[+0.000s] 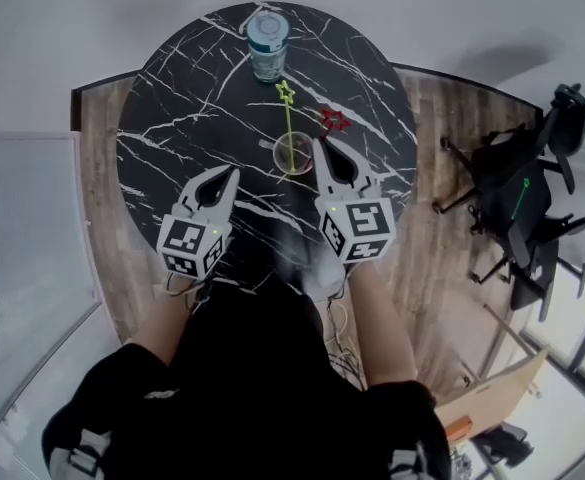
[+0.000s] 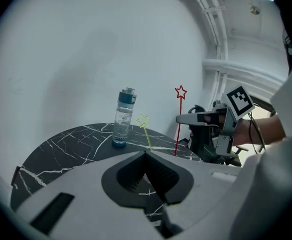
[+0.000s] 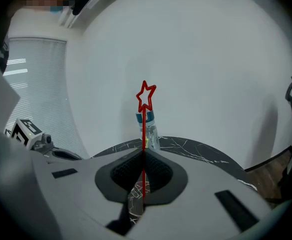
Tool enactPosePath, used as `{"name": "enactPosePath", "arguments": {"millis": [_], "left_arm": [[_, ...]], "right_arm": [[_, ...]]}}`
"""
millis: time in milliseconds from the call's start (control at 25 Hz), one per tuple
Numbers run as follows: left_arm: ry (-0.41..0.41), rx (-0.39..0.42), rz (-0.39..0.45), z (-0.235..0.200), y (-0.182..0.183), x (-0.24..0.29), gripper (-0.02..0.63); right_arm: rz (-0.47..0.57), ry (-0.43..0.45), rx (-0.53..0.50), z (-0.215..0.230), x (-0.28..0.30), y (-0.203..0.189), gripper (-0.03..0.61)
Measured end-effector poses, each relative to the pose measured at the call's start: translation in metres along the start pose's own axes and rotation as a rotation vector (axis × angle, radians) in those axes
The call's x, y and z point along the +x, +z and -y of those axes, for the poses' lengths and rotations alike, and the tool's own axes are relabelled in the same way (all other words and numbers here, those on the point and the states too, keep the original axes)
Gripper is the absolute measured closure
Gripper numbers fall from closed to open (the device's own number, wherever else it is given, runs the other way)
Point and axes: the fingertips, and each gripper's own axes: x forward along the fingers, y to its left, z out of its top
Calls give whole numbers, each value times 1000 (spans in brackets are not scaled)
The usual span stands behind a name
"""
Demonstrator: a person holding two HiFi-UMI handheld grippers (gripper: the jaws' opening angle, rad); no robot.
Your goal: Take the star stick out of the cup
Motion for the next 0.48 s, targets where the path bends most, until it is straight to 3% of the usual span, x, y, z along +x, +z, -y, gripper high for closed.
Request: {"name": "enactPosePath", "arguments": {"millis": [240, 480], "left_arm": [[-15, 26, 19, 20, 6, -10, 615], [-18, 38, 23, 40, 5, -20, 615]], "right_arm": [[58, 17, -11, -11, -31, 12, 578], [24, 36, -18, -21, -57, 1, 578]]}}
